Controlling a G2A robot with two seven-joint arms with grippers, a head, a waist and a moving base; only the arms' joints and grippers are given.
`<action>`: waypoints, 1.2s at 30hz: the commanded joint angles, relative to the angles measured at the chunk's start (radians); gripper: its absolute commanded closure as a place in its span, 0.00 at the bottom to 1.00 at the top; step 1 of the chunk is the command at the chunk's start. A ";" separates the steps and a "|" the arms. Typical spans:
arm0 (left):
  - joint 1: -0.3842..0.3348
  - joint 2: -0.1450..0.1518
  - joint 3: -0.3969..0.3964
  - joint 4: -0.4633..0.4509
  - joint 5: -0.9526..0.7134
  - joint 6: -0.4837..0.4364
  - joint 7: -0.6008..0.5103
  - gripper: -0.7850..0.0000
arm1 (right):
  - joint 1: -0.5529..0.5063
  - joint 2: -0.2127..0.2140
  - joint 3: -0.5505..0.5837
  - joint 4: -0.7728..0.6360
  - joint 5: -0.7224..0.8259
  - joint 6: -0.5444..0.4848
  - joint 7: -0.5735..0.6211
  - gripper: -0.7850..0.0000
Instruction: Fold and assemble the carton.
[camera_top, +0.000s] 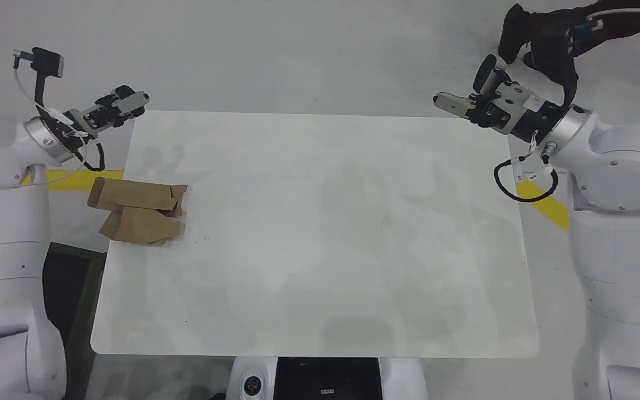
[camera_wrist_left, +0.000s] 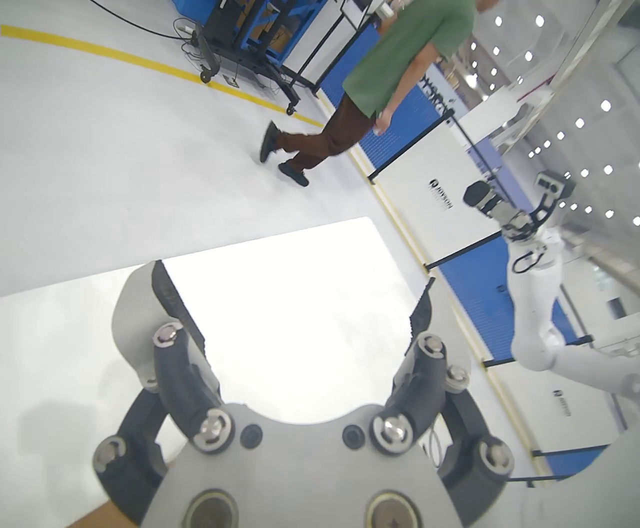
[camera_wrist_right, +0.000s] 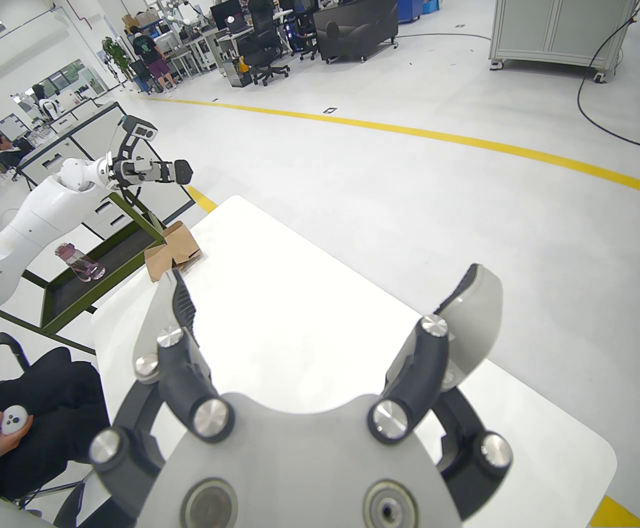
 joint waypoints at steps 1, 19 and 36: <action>-0.007 0.011 -0.023 0.046 -0.009 -0.003 -0.015 0.00 | 0.000 0.000 0.000 0.000 0.000 0.000 0.000 0.00; -0.051 0.106 -0.122 0.422 0.240 0.077 0.150 0.00 | 0.000 0.000 0.000 0.000 0.000 0.000 0.000 0.00; -0.108 0.126 -0.031 0.614 0.400 0.249 0.020 0.00 | 0.000 0.000 0.000 0.000 0.000 0.000 0.000 0.00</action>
